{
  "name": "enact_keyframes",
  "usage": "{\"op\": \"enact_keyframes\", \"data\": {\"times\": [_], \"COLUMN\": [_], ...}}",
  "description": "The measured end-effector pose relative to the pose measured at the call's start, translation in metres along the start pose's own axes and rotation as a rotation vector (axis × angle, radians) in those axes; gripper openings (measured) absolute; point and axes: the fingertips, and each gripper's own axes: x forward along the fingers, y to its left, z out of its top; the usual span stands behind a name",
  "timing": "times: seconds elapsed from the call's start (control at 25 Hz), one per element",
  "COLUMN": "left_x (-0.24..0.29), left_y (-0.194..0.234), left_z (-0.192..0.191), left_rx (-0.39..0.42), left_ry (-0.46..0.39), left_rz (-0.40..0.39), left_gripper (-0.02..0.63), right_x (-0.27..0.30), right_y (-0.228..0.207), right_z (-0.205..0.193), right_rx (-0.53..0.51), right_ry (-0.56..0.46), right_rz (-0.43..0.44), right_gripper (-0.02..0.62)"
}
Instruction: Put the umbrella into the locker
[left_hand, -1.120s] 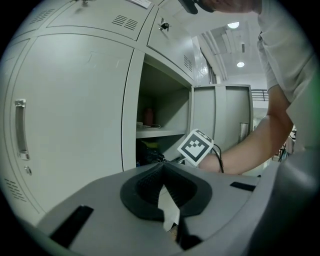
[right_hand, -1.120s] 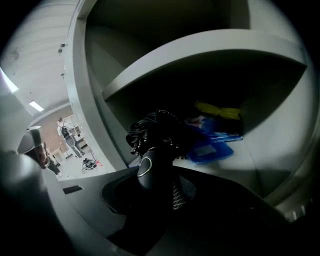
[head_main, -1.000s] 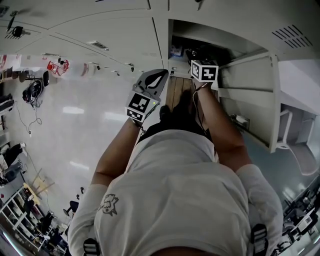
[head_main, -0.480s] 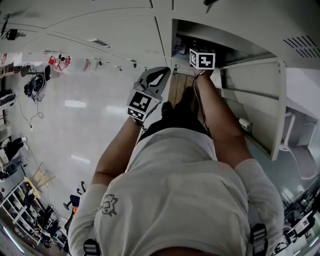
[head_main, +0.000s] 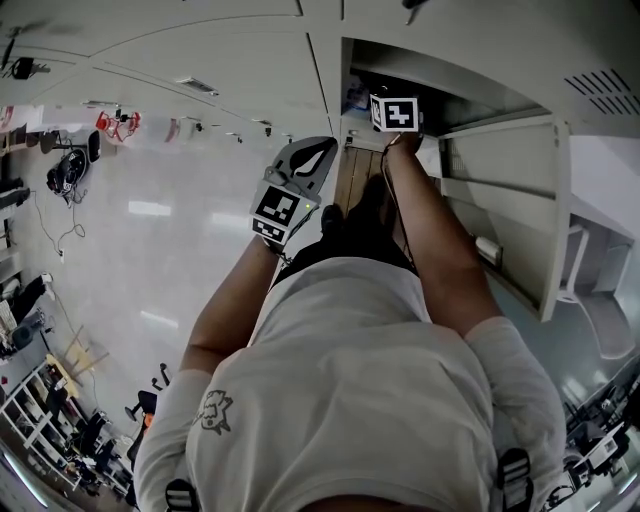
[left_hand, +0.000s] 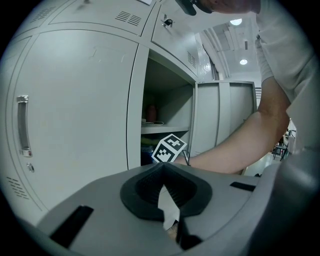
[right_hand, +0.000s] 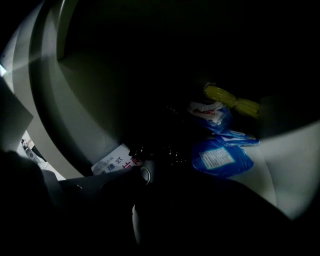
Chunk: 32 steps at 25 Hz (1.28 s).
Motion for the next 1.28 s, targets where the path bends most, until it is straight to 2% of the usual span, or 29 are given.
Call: {"op": "enact_keyframes", "data": {"times": [0.2, 0.56, 0.84, 1.08, 1.28], "left_x": [-0.005, -0.017, -0.026, -0.034, -0.047], "left_y": [-0.001, 0.000, -0.004, -0.010, -0.015], "left_z": [-0.001, 0.003, 0.014, 0.041, 0.061], "left_rx": [0.005, 0.012, 0.013, 0.016, -0.026], "left_ry": [0.001, -0.007, -0.035, -0.098, -0.143], "left_rz": [0.004, 0.012, 0.017, -0.006, -0.022], "left_gripper": [0.011, 0.011, 0.011, 0.011, 0.011], "right_x": [0.001, -0.030, -0.075, -0.130, -0.179], "right_y": [-0.004, 0.000, 0.010, 0.032, 0.057], "right_z": [0.002, 0.004, 0.001, 0.006, 0.010], "right_rx": [-0.014, 0.014, 0.025, 0.021, -0.011], "right_ry": [0.016, -0.036, -0.091, -0.164, -0.223], "right_rz": [-0.029, -0.011, -0.002, 0.013, 0.025], "right_gripper": [0.215, 0.227, 0.225, 0.225, 0.225]}}
